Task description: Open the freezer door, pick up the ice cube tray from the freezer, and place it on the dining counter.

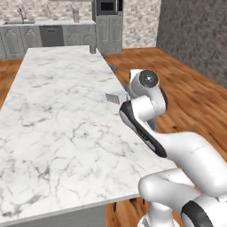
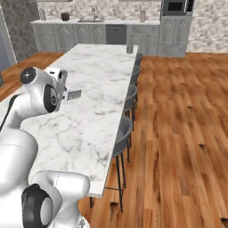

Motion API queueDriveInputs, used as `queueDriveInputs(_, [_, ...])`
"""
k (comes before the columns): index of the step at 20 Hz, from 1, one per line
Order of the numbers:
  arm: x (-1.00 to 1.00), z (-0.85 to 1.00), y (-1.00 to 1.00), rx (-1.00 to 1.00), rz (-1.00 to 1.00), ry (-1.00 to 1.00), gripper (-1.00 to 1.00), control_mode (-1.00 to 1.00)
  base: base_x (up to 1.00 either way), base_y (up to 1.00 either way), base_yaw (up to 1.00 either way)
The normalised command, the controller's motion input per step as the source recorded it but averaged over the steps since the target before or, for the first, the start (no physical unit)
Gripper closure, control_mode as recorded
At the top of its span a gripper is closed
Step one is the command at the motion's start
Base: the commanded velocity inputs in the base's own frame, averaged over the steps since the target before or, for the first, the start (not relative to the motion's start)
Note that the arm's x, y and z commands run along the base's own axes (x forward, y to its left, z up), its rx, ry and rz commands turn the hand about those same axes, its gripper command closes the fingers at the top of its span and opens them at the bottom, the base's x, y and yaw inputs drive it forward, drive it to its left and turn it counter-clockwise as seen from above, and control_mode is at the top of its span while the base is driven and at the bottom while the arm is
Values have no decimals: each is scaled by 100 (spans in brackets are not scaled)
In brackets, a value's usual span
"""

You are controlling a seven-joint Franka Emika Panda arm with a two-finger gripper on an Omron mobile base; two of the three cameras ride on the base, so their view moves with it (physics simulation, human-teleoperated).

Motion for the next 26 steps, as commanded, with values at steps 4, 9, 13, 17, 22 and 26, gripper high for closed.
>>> queueDriveInputs(4, [72,-34,35,0,-5,8,100,-100,0,0,0])
queueDriveInputs(9, [53,-40,23,0,-4,11,100,-100,0,0,0])
queueDriveInputs(13, [18,-36,1,0,0,15,100,-100,0,0,0])
queueDriveInputs(17, [13,-41,0,0,0,11,100,-100,0,0,0])
queueDriveInputs(22, [15,-42,0,0,0,-2,100,-100,0,0,0])
queueDriveInputs(26, [3,-30,0,0,0,-20,100,-100,0,0,0])
